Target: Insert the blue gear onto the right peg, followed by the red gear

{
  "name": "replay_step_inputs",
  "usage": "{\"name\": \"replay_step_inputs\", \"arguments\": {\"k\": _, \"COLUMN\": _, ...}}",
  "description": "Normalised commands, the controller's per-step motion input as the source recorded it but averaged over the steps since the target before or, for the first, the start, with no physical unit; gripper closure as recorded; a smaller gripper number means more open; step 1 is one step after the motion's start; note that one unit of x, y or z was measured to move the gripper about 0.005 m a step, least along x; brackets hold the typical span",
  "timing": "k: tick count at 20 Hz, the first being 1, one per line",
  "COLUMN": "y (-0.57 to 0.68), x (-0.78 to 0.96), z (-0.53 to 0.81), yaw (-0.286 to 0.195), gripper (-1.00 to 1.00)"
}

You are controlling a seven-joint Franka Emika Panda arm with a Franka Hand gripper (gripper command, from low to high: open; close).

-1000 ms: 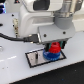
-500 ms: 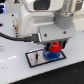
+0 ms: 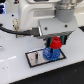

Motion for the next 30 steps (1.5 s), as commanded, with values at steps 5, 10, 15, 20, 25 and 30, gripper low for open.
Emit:
{"name": "replay_step_inputs", "arguments": {"k": 5, "y": -0.12, "x": 0.23, "z": -0.1, "yaw": 0.0, "gripper": 1.0}}
{"name": "replay_step_inputs", "arguments": {"k": 10, "y": -0.15, "x": 0.25, "z": -0.12, "yaw": 0.0, "gripper": 1.0}}
{"name": "replay_step_inputs", "arguments": {"k": 15, "y": -0.08, "x": 0.18, "z": -0.09, "yaw": 0.0, "gripper": 1.0}}
{"name": "replay_step_inputs", "arguments": {"k": 20, "y": 0.05, "x": 0.03, "z": -0.09, "yaw": 0.0, "gripper": 1.0}}
{"name": "replay_step_inputs", "arguments": {"k": 25, "y": 0.03, "x": 0.0, "z": -0.16, "yaw": 0.0, "gripper": 1.0}}
{"name": "replay_step_inputs", "arguments": {"k": 30, "y": 0.0, "x": 0.0, "z": -0.24, "yaw": 0.0, "gripper": 1.0}}
